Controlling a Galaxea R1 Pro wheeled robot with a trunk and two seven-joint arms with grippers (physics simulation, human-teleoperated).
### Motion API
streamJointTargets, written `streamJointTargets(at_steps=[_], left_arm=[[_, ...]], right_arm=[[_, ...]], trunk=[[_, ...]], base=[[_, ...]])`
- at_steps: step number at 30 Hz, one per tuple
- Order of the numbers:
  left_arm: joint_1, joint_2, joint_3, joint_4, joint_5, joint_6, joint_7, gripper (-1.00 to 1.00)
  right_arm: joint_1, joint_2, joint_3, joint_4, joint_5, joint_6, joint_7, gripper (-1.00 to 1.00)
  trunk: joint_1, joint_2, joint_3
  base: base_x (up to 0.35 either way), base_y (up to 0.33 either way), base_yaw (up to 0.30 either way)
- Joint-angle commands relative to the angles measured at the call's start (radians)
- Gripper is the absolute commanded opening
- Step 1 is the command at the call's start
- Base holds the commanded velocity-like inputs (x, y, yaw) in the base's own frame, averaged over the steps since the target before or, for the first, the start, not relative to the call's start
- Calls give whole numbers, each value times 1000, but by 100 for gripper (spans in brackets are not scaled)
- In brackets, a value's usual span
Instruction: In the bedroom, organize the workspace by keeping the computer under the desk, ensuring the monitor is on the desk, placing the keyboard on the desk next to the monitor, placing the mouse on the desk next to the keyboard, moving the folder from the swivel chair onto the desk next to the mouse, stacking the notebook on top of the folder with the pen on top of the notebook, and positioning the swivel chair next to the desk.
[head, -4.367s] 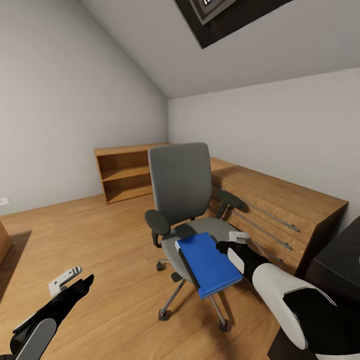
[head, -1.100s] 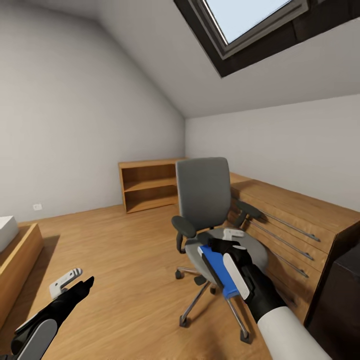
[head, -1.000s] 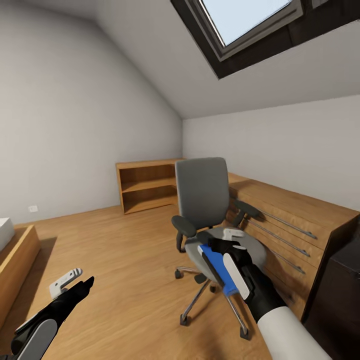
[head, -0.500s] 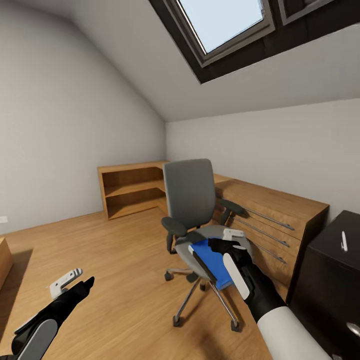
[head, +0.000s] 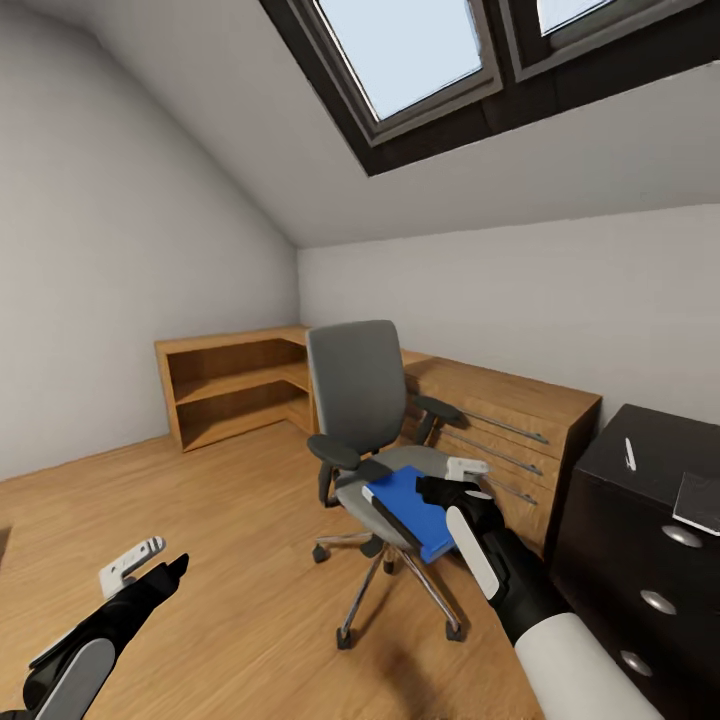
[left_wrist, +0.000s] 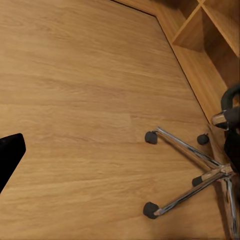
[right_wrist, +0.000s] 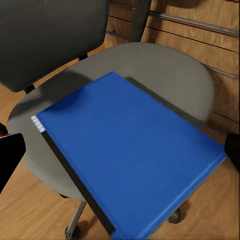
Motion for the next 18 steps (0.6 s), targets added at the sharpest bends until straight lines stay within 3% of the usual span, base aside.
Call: streamJointTargets(at_steps=[1, 10, 18], left_arm=[[-1, 1, -2, 0, 7, 1, 8, 100], [0, 1, -3, 8, 8, 1, 8, 100], [0, 0, -2, 3, 5, 0, 8, 100]], right_arm=[[-1, 0, 2, -1, -10, 2, -10, 100], [0, 0, 2, -1, -10, 2, -10, 100], [0, -1, 1, -1, -10, 2, -9, 100]], trunk=[[0, -1, 0], [0, -1, 7], [0, -1, 11]], base=[[-26, 45, -260], [-236, 7, -263], [-57, 0, -179]])
